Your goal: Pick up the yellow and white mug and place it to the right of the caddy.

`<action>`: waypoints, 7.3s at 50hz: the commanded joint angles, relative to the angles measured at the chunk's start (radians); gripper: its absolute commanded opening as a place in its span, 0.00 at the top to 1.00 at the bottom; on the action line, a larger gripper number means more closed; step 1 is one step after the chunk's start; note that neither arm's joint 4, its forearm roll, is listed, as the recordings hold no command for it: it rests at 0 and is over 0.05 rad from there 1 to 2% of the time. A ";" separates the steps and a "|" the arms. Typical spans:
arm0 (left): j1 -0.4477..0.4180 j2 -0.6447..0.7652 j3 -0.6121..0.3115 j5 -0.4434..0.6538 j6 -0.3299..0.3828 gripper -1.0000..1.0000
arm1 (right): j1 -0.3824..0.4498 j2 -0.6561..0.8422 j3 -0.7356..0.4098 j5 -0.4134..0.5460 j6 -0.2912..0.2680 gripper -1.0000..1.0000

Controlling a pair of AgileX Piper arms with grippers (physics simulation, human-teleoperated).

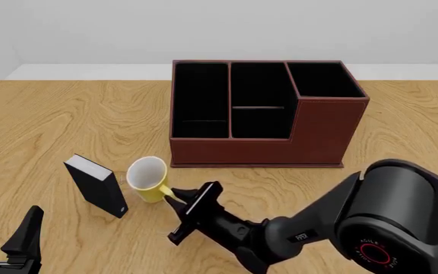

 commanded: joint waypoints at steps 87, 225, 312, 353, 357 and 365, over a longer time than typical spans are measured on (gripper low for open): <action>0.000 0.000 0.000 0.000 0.000 0.00 | -0.009 -0.536 0.260 0.048 -0.152 1.00; 0.000 0.000 0.000 0.000 0.000 0.00 | -0.408 -1.287 0.360 0.477 -0.185 1.00; 0.000 0.000 0.000 0.000 0.000 0.00 | -0.729 -1.485 0.360 0.657 -0.150 1.00; 0.000 0.000 0.000 0.000 0.000 0.00 | -0.874 -1.539 0.344 0.719 -0.126 1.00; 0.000 0.000 0.000 0.000 0.000 0.00 | -0.880 -1.533 0.348 0.713 -0.121 1.00; 0.000 0.000 0.000 0.000 0.000 0.00 | -0.894 -1.527 0.343 0.714 -0.118 1.00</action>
